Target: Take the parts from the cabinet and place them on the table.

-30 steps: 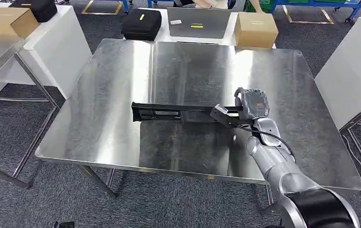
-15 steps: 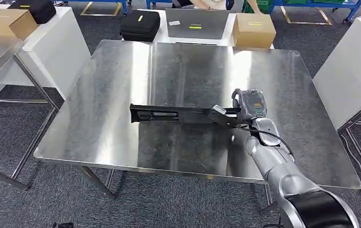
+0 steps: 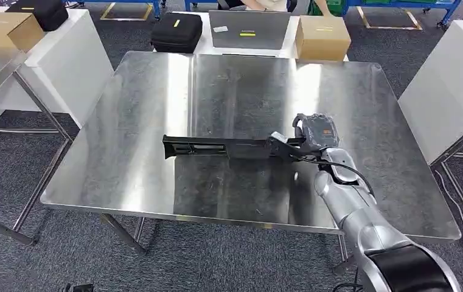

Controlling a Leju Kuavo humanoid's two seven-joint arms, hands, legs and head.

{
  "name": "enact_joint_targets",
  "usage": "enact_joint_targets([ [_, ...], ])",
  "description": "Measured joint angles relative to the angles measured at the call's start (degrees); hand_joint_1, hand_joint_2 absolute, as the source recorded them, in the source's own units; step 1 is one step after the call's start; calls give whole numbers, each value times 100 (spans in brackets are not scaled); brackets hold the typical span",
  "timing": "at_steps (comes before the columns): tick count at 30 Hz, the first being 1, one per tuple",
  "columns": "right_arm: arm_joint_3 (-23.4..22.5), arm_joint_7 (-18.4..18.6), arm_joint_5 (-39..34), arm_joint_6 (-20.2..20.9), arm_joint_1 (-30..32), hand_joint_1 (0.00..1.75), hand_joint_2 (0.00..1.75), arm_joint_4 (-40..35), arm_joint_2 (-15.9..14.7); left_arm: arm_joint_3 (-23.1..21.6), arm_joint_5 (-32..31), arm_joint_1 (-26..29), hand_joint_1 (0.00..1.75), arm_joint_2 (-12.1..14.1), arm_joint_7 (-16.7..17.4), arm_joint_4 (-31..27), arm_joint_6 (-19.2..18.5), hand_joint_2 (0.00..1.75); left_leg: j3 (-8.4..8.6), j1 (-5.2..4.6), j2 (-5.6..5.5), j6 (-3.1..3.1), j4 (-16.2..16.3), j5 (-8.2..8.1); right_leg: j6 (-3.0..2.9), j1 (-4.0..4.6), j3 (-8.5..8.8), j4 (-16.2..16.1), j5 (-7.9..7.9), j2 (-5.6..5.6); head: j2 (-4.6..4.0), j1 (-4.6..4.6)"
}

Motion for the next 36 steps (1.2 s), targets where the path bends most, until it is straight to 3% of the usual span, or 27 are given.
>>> enact_joint_targets([
  [9, 138, -18, -42, 166, 117, 171, 175, -96, 18, 0, 0, -1, 0, 0, 0, 0, 9, 175, 3, 2, 26, -6, -1, -5, 2, 1, -3, 0, -3, 27, 0, 2],
  [36, 420, 195, -280, 116, 490, 171, 175, -426, 24, 0, -9, 18, 0, -11, 0, -92, 11, 175, -10, 1, 20, -10, -1, -2, 5, 0, -12, 1, -3, 28, 0, 0],
])
